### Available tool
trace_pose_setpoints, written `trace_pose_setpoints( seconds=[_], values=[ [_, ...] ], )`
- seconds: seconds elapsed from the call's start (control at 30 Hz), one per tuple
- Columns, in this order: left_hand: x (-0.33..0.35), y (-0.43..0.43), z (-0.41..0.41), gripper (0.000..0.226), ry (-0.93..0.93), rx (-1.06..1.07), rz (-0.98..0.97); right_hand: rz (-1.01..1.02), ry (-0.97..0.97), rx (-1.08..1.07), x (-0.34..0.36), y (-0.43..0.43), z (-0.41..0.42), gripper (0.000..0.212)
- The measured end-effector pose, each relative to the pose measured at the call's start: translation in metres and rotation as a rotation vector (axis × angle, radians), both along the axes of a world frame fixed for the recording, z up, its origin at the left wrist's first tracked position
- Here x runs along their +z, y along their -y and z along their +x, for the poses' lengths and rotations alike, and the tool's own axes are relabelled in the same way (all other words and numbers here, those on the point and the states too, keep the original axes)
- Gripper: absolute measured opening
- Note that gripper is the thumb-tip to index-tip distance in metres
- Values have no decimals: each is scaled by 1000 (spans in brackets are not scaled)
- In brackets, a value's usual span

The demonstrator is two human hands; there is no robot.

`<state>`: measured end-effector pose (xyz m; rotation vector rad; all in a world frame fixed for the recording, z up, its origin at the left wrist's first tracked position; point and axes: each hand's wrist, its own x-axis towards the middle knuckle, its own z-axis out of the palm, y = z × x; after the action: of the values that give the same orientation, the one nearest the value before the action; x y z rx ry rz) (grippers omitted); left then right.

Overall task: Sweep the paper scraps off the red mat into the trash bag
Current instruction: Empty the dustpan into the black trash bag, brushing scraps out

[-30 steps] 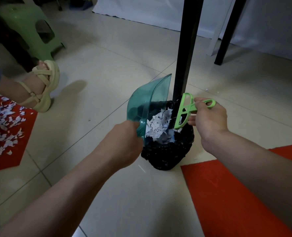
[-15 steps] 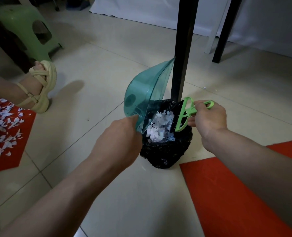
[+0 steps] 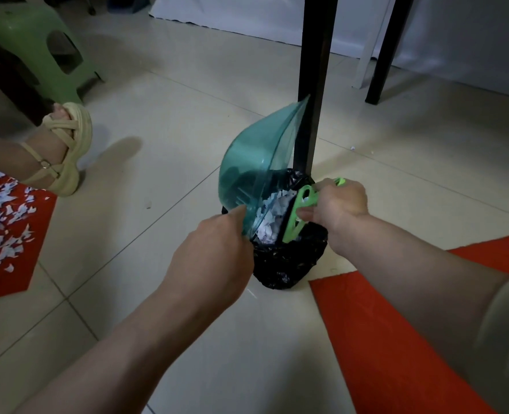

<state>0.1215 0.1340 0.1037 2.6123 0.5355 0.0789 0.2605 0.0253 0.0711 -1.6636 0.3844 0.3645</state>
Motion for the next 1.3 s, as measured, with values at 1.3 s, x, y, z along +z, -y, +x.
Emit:
trace_pose_setpoints(
  seconds=[1.3],
  values=[
    [-70,5,-2,34,198,273,-1086,-21,209,219,-2,1,-49,17]
  ],
)
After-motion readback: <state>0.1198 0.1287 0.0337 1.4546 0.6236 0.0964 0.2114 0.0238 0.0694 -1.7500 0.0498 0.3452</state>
